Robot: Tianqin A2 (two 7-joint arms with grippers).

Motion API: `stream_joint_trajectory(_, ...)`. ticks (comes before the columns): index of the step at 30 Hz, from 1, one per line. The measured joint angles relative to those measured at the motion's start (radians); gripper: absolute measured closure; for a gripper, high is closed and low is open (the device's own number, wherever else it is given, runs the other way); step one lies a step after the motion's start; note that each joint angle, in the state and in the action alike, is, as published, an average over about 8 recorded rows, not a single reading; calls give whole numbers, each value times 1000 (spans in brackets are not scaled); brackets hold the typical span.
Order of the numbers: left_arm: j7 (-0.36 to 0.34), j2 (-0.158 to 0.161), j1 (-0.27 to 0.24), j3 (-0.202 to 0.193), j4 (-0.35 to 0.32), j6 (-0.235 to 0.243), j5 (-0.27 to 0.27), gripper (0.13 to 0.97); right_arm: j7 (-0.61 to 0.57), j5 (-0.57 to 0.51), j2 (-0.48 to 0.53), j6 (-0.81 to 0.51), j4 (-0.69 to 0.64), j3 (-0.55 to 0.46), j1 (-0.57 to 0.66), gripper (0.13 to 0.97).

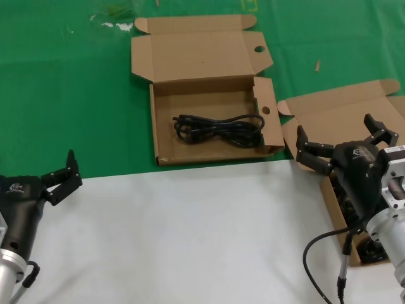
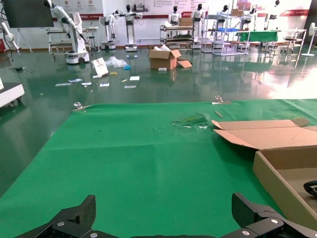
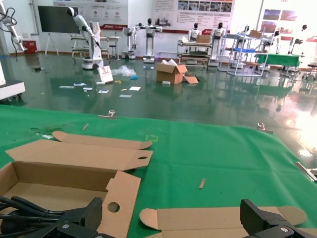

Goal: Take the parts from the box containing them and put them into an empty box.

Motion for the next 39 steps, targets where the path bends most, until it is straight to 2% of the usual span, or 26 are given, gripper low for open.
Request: stream_joint_trajectory(39, 0, 0, 0, 0, 0, 0, 0, 132, 0, 0, 0, 0, 0, 0, 0, 129)
